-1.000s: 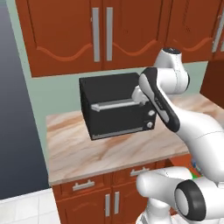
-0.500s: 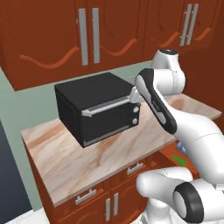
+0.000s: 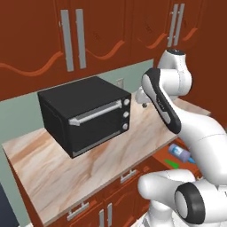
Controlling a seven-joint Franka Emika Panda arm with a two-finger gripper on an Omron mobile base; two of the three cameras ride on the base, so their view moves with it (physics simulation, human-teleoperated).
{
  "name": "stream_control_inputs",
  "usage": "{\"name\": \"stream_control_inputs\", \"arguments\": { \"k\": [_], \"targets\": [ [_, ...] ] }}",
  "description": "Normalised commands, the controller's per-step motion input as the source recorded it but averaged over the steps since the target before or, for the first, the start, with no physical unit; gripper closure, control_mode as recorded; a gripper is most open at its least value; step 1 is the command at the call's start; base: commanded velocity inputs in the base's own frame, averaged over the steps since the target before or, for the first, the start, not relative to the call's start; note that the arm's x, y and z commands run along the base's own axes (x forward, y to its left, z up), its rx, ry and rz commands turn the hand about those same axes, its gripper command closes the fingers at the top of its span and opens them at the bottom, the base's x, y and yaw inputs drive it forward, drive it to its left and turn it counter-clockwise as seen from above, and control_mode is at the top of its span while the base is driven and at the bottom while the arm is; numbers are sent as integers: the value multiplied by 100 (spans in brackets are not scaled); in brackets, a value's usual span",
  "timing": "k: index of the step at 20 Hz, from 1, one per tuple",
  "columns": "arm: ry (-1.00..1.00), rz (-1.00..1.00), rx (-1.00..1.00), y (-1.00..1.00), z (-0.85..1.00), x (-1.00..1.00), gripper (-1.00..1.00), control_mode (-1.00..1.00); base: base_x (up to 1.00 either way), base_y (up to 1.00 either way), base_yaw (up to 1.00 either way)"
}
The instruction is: Restock the sink supplies by placing the sponge and soap dispenser on the counter and next to the sink. Make sure the soap dispenser is upright.
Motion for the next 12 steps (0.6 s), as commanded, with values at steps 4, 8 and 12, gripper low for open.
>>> {"name": "stream_control_inputs", "arguments": {
  "k": [4, 8, 12],
  "targets": [
    [0, 0, 0, 0, 0, 0, -100, 100, 39, 0, -12],
    [0, 0, 0, 0, 0, 0, -100, 100, 31, 0, -9],
    [0, 0, 0, 0, -3, 0, -100, -100, 5, 0, -4]
  ]
}}
